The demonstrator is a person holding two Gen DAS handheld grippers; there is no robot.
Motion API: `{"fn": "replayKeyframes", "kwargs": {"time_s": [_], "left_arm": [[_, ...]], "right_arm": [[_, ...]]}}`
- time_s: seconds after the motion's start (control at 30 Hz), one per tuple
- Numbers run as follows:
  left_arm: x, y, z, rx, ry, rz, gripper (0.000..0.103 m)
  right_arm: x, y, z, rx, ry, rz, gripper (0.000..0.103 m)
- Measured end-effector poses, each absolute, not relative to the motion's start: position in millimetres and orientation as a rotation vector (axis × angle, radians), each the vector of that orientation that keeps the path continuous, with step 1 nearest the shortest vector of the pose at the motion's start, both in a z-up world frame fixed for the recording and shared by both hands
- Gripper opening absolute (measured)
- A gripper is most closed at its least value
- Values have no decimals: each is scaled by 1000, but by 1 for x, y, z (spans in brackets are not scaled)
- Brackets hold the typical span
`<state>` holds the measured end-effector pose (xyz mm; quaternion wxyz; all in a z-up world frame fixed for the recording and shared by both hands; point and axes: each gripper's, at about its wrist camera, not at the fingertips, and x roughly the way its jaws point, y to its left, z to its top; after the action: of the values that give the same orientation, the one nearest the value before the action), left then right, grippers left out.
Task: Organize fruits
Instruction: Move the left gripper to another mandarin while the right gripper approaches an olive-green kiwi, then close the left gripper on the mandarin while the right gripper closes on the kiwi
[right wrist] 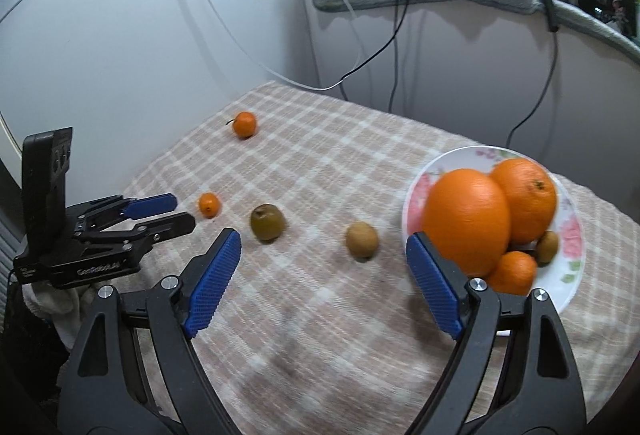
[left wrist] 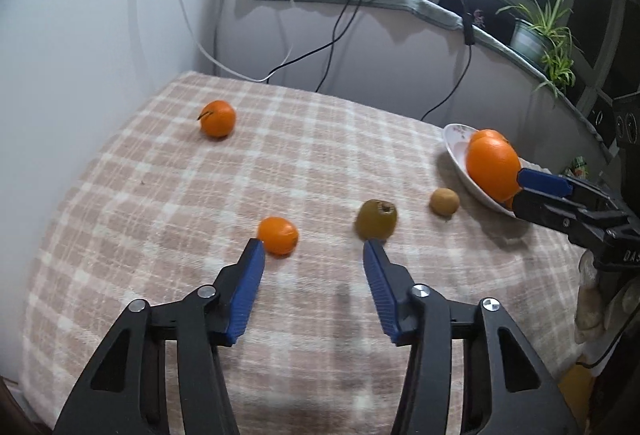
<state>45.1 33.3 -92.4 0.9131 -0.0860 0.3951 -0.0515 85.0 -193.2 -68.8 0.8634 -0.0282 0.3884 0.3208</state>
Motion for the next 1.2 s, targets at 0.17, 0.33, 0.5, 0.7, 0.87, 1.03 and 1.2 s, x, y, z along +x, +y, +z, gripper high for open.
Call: {"fn": "replayKeyframes", "kwargs": {"time_s": [0.17, 0.33, 0.5, 0.7, 0.87, 1.03, 1.2], "left_arm": [[50, 41, -99, -185, 830, -97, 43], [57, 43, -104, -179, 847, -96, 38], [62, 48, -109, -185, 860, -93, 36], [66, 49, -113, -181, 872, -92, 33], [71, 49, -117, -181, 883, -93, 30], [74, 47, -120, -180, 888, -94, 28], [76, 47, -122, -183, 890, -93, 26]], "right_arm": [[90, -176, -77, -54, 840, 715, 87], [95, -158, -86, -64, 872, 741, 77], [102, -142, -99, -54, 920, 772, 62], [111, -126, -113, -73, 961, 782, 53], [119, -120, -123, -71, 989, 783, 49], [123, -117, -127, -70, 997, 789, 45], [125, -111, -128, -72, 999, 802, 40]]}}
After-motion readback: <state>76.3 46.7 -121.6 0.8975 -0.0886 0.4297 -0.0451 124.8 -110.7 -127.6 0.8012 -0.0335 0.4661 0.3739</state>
